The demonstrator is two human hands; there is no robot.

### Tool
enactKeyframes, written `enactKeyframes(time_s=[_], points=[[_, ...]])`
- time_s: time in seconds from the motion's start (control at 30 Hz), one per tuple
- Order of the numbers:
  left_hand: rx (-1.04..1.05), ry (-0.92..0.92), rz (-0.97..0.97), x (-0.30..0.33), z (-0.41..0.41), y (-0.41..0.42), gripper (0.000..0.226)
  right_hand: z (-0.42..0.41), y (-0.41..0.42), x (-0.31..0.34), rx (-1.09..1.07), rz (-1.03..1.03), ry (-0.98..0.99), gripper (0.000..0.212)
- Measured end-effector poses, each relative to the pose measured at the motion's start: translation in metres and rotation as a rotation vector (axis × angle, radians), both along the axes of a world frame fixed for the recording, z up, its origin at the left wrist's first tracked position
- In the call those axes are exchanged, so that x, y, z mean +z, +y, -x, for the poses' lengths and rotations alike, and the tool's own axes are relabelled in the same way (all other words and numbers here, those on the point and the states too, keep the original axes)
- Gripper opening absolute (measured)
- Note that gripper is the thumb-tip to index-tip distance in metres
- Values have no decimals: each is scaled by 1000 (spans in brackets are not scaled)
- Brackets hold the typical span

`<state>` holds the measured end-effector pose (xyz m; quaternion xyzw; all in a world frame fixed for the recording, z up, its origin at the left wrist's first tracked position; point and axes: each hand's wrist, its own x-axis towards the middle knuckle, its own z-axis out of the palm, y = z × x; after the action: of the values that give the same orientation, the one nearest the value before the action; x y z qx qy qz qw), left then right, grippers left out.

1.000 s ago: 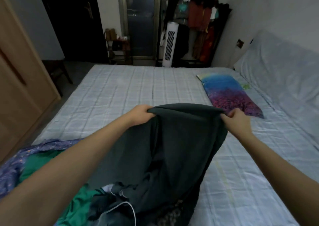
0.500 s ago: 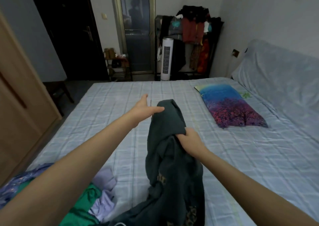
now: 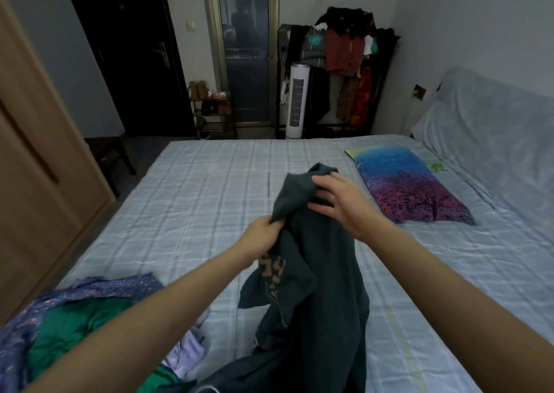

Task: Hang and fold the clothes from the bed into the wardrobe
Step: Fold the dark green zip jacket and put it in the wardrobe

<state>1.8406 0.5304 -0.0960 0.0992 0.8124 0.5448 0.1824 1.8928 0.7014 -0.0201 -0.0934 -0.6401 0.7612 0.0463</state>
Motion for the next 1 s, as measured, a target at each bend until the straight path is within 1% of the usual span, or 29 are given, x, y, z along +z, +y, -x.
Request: enactKeyframes(time_s=[0.07,0.13,0.17,0.2,0.23,0.3,0.33,0.37,0.43,0.47,0.53,0.57,0.6,0.67,0.73,0.77,0.83,0.9,1.0], points=[[21,-36,-29,16,9,0,35,-8,-1,-7,66,-215,3,27],[47,-91,-104,32,14,4,29,-17,-8,-25,-35,-408,22,40],[64,-134,-141,39,16,7,26,-23,-16,-33,-114,-445,24,43],[83,-158,-168,43,19,9,23,-32,-25,-41,-169,-450,13,45],[96,-169,-183,47,19,10,22,-40,-32,-50,-174,-424,8,50],[104,-175,-206,54,17,10,20,-52,-41,-62,-35,-308,10,58],[104,-198,-230,55,17,8,21,-55,-43,-64,54,-273,16,58],[90,-238,-258,59,14,5,25,-56,-43,-68,103,-290,28,55],[6,-334,-367,63,9,-2,43,-49,-36,-72,39,-407,32,45],[-50,-391,-443,64,7,-5,54,-45,-31,-72,-23,-410,15,39],[-103,-423,-521,61,7,-10,74,-36,-24,-68,-154,-327,-70,27],[-139,-369,-497,60,7,-12,75,-32,-22,-63,-200,-294,-101,25],[-193,-285,-434,59,4,-13,71,-29,-21,-57,-229,-281,-125,27],[-321,-109,-263,58,-3,-16,74,-23,-22,-46,-204,-263,-132,31],[-414,-48,-154,57,-10,-15,70,-20,-28,-37,-75,-235,-130,32],[-434,0,-111,54,-10,-14,63,-20,-31,-32,-5,-213,-130,34],[-395,125,-61,51,-9,-12,45,-21,-35,-26,124,-182,-108,36],[-374,154,-63,47,-3,-13,32,-23,-36,-24,228,-217,-63,29],[-436,52,2,46,4,-15,22,-24,-34,-25,264,-290,-67,29]])
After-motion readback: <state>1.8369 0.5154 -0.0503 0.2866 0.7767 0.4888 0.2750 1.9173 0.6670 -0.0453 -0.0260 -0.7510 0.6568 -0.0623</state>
